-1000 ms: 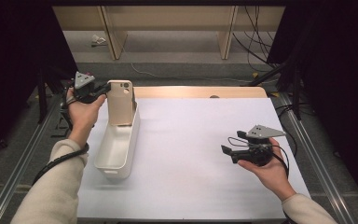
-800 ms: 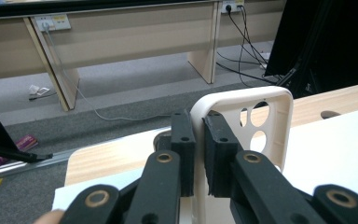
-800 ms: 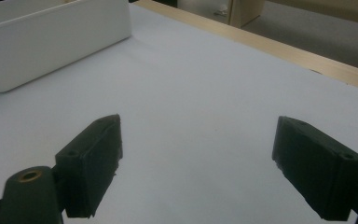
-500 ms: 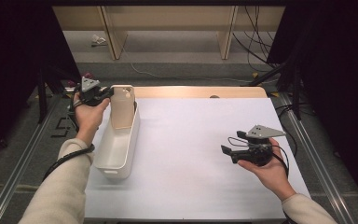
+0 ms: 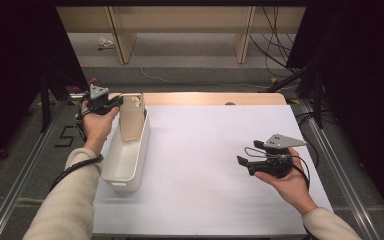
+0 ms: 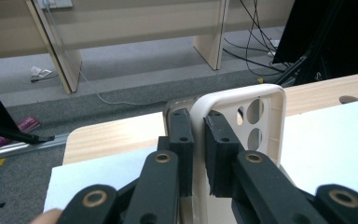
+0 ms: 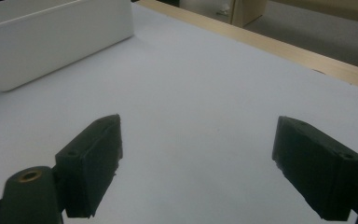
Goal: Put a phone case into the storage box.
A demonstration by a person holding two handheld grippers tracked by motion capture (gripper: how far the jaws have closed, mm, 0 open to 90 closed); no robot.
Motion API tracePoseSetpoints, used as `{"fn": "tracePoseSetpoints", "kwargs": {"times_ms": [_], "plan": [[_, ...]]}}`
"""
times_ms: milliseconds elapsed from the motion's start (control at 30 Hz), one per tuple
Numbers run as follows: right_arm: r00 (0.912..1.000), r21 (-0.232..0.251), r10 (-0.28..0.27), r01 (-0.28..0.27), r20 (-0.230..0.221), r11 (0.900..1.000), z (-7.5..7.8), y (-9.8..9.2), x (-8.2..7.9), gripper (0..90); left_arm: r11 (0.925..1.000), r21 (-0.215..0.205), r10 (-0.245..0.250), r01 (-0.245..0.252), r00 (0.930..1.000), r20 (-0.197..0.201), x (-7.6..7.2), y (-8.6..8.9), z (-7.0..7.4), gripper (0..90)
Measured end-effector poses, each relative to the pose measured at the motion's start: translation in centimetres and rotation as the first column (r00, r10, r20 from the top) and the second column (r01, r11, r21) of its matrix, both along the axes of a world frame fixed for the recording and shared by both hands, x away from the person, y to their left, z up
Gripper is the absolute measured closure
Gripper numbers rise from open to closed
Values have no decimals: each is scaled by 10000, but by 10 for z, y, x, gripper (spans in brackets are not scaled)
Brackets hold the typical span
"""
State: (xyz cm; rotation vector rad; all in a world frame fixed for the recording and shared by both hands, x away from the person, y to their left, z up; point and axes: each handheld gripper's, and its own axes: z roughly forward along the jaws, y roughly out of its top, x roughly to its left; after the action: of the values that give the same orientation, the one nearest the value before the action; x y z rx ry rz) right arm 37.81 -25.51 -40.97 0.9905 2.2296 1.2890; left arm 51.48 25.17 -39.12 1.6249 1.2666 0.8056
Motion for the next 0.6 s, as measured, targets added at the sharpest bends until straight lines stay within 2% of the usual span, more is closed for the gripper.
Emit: {"fn": "tracePoseSetpoints", "kwargs": {"times_ms": [400,600], "plan": [[10000,26,43,-43,-7,10000,0,0,0,167,9989,433,172,-163,9996,-227,6,0,-3,806],[10000,13,55,-55,-2,10000,0,0,0,167,9966,783,294,-266,9990,-350,9,-1,-3,731]]}}
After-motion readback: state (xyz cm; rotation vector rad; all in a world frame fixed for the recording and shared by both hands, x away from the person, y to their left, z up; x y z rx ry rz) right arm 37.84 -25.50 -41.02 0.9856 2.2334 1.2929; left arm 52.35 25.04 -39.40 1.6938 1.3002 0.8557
